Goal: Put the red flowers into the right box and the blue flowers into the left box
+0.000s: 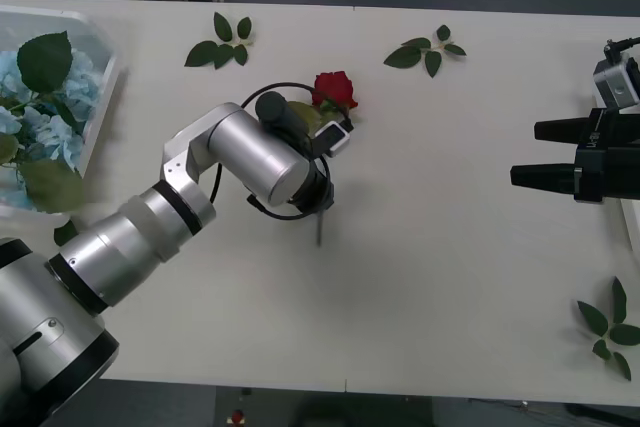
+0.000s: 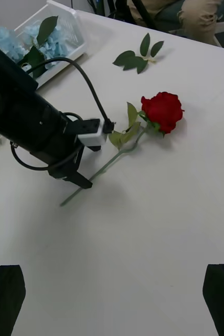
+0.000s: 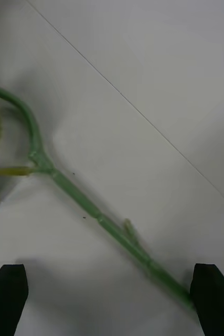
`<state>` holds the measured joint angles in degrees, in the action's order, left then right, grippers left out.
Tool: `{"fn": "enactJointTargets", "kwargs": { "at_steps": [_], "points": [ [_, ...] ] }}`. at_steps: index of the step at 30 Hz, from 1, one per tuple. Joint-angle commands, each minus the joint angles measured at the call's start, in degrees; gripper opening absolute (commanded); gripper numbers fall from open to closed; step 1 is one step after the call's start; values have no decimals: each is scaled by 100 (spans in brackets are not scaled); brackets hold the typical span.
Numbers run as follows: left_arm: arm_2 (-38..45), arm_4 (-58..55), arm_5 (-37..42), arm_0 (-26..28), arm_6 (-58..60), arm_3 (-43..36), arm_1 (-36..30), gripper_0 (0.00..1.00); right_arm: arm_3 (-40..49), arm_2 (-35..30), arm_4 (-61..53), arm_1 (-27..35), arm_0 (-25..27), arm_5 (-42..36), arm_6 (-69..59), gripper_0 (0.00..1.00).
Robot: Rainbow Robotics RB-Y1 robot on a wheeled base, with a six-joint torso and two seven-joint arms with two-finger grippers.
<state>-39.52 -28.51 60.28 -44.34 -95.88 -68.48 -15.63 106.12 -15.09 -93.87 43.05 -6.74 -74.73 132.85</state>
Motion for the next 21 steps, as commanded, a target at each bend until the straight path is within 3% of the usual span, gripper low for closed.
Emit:
{"fn": "enactJointTargets", "kwargs": {
  "at_steps": [1, 11, 16, 21],
  "points": [
    [-240, 135, -51, -242, -54, -86, -36, 91, 155, -91, -26, 81, -38, 38, 180, 100],
    [-240, 135, -51, -251, -54, -86, -36, 90, 155, -82, -35, 81, -47, 38, 180, 100],
    [-240, 153, -60, -251, -54, -86, -45, 72, 164, -91, -35, 81, -38, 38, 215, 100],
    [-240, 153, -51, -242, -54, -60, -45, 62, 164, -91, -35, 81, -38, 38, 250, 100]
  ]
}}
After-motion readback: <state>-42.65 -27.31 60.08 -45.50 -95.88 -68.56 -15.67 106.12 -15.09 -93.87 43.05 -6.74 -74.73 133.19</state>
